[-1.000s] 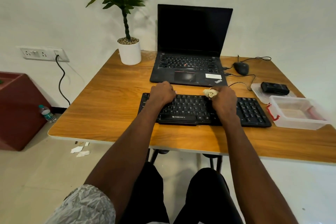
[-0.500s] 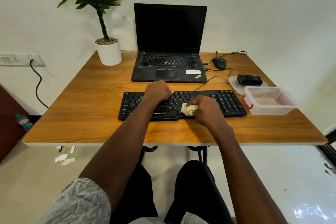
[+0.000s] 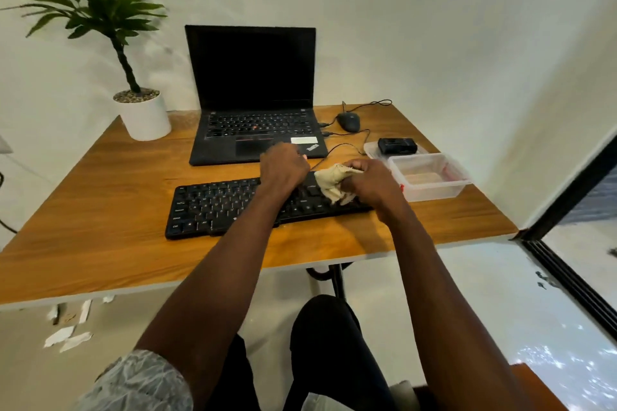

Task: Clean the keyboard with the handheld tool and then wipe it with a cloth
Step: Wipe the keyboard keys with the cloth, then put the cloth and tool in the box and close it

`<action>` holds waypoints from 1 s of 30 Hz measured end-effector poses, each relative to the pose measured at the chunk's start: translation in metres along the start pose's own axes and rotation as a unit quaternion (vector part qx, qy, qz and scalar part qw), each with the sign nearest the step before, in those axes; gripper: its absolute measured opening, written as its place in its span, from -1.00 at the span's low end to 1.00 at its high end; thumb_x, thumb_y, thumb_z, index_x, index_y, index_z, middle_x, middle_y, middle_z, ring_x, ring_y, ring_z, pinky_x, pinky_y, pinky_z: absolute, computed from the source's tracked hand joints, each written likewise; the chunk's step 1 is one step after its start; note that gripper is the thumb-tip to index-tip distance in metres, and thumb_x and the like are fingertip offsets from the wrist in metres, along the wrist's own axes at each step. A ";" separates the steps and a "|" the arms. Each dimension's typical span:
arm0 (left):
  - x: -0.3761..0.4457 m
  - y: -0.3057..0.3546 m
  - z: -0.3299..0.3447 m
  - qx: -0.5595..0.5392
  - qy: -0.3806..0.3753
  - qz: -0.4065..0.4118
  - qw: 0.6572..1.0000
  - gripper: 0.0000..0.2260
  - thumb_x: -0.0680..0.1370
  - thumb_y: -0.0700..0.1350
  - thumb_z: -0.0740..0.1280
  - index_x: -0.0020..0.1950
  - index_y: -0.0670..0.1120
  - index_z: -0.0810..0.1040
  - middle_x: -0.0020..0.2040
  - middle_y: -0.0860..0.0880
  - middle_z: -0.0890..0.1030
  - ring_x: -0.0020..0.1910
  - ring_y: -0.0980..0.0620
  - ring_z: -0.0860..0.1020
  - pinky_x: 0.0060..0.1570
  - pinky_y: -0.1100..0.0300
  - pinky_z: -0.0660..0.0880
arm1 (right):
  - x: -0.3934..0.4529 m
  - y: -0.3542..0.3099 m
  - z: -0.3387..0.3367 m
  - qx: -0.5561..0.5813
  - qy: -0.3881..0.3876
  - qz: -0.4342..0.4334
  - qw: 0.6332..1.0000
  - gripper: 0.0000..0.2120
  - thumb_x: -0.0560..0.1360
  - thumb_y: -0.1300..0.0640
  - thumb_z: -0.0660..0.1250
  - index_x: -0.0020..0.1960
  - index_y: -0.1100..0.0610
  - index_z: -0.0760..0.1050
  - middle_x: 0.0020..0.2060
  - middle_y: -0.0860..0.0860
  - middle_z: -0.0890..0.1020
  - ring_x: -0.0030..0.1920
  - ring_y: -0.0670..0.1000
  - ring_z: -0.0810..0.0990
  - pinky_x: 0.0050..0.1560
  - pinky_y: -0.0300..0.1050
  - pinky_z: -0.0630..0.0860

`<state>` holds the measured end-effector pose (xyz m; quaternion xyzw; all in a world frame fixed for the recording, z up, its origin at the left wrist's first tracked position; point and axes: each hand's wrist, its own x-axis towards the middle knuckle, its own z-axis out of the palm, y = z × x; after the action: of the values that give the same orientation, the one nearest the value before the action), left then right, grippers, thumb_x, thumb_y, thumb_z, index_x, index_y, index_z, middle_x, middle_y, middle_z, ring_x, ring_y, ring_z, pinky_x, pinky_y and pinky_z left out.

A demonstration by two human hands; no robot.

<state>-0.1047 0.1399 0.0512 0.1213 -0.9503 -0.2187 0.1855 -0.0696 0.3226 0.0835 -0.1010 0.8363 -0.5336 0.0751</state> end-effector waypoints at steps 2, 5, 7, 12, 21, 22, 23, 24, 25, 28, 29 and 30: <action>0.001 0.020 0.008 -0.002 -0.014 0.019 1.000 -0.81 0.53 -0.06 0.28 -0.03 -0.10 0.65 -0.04 -0.11 0.66 -0.02 -0.13 0.58 0.07 -0.02 0.50 | 0.019 0.002 -0.024 0.036 0.056 -0.006 0.998 -0.75 0.39 0.37 0.35 0.02 0.15 0.60 -0.09 0.11 0.68 -0.17 0.04 0.65 -0.25 -0.11 0.59; 0.005 0.050 0.021 -0.007 -0.029 0.059 0.998 -0.74 0.54 -0.04 0.30 0.15 -0.09 0.63 0.14 -0.12 0.63 0.13 -0.14 0.56 0.16 0.00 0.48 | 0.056 0.006 -0.066 0.030 0.195 -0.026 0.980 -0.87 0.36 0.28 0.33 -0.10 0.19 0.54 -0.17 0.11 0.63 -0.18 0.09 0.63 -0.25 0.02 0.60; 0.009 0.069 0.030 -0.013 -0.037 0.080 0.996 -0.68 0.54 -0.03 0.31 0.26 -0.09 0.59 0.22 -0.13 0.60 0.21 -0.13 0.53 0.20 0.01 0.47 | 0.080 0.012 -0.091 -0.005 0.273 -0.032 0.962 -0.89 0.36 0.23 0.33 -0.12 0.20 0.49 -0.20 0.09 0.59 -0.13 0.13 0.59 -0.13 0.07 0.54; 0.020 0.096 0.053 -0.018 -0.046 0.102 0.994 -0.68 0.53 -0.04 0.32 0.27 -0.07 0.59 0.20 -0.12 0.62 0.19 -0.14 0.55 0.21 -0.03 0.47 | 0.128 0.042 -0.124 -0.143 0.312 -0.048 0.938 -0.83 0.39 0.25 0.33 -0.04 0.17 0.42 -0.04 0.15 0.57 -0.03 0.18 0.56 -0.19 -0.07 0.40; 0.033 0.103 0.081 0.005 -0.045 0.108 0.993 -0.74 0.53 -0.05 0.30 0.16 -0.09 0.64 0.08 -0.12 0.65 0.11 -0.14 0.56 0.17 -0.06 0.42 | 0.174 0.076 -0.107 -0.408 0.225 -0.096 0.880 -0.67 0.48 0.33 0.30 0.22 0.19 0.42 0.12 0.20 0.48 0.07 0.21 0.53 -0.07 0.00 0.49; 0.035 0.102 0.082 0.005 -0.047 0.104 0.993 -0.74 0.53 -0.05 0.31 0.13 -0.10 0.65 0.07 -0.12 0.65 0.10 -0.14 0.56 0.16 -0.05 0.42 | 0.176 0.080 -0.106 -0.414 0.203 -0.095 0.882 -0.68 0.47 0.32 0.33 0.21 0.19 0.44 0.12 0.20 0.49 0.08 0.21 0.53 -0.04 -0.02 0.49; 0.036 0.100 0.084 0.005 -0.047 0.099 0.994 -0.75 0.52 -0.04 0.31 0.11 -0.10 0.66 0.07 -0.12 0.65 0.09 -0.14 0.56 0.16 -0.04 0.43 | 0.176 0.081 -0.106 -0.414 0.180 -0.090 0.888 -0.68 0.46 0.29 0.35 0.20 0.20 0.46 0.12 0.19 0.50 0.10 0.21 0.53 -0.01 -0.03 0.49; 0.038 0.098 0.085 0.004 -0.047 0.094 0.994 -0.75 0.52 -0.04 0.31 0.10 -0.11 0.67 0.07 -0.12 0.65 0.09 -0.14 0.56 0.16 -0.04 0.44 | 0.176 0.079 -0.106 -0.409 0.161 -0.083 0.894 -0.69 0.45 0.25 0.37 0.18 0.22 0.48 0.12 0.19 0.52 0.11 0.20 0.54 0.02 -0.04 0.49; 0.038 0.097 0.086 0.005 -0.047 0.092 0.995 -0.75 0.52 -0.04 0.31 0.09 -0.10 0.67 0.07 -0.12 0.65 0.09 -0.14 0.56 0.15 -0.04 0.45 | 0.176 0.076 -0.108 -0.402 0.148 -0.070 0.901 -0.70 0.45 0.20 0.38 0.16 0.24 0.50 0.11 0.20 0.55 0.11 0.20 0.55 0.03 -0.05 0.49; 0.038 0.098 0.087 0.007 -0.044 0.089 0.995 -0.75 0.53 -0.05 0.31 0.12 -0.09 0.66 0.09 -0.13 0.64 0.11 -0.15 0.56 0.16 -0.05 0.42 | 0.173 0.064 -0.116 -0.410 0.126 -0.038 0.902 -0.76 0.44 0.17 0.31 0.06 0.25 0.57 0.02 0.19 0.63 0.07 0.21 0.59 0.03 -0.05 0.53; 0.037 0.099 0.086 0.005 -0.042 0.090 0.995 -0.76 0.53 -0.06 0.31 0.13 -0.09 0.66 0.09 -0.12 0.65 0.11 -0.14 0.56 0.17 -0.06 0.41 | 0.170 0.061 -0.119 -0.417 0.119 -0.030 0.900 -0.78 0.45 0.18 0.28 0.04 0.25 0.57 0.01 0.19 0.63 0.06 0.22 0.59 0.02 -0.05 0.52; 0.035 0.101 0.085 0.002 -0.040 0.092 0.995 -0.76 0.53 -0.08 0.31 0.15 -0.09 0.65 0.09 -0.12 0.65 0.11 -0.14 0.56 0.17 -0.06 0.41 | 0.168 0.058 -0.121 -0.424 0.112 -0.025 0.899 -0.77 0.46 0.19 0.27 0.06 0.24 0.57 0.03 0.19 0.62 0.08 0.22 0.59 0.05 -0.05 0.51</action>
<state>-0.1858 0.2491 0.0375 0.0249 -0.9645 -0.2039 0.1663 -0.2653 0.4106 0.0784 -0.0837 0.9834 -0.1383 -0.0824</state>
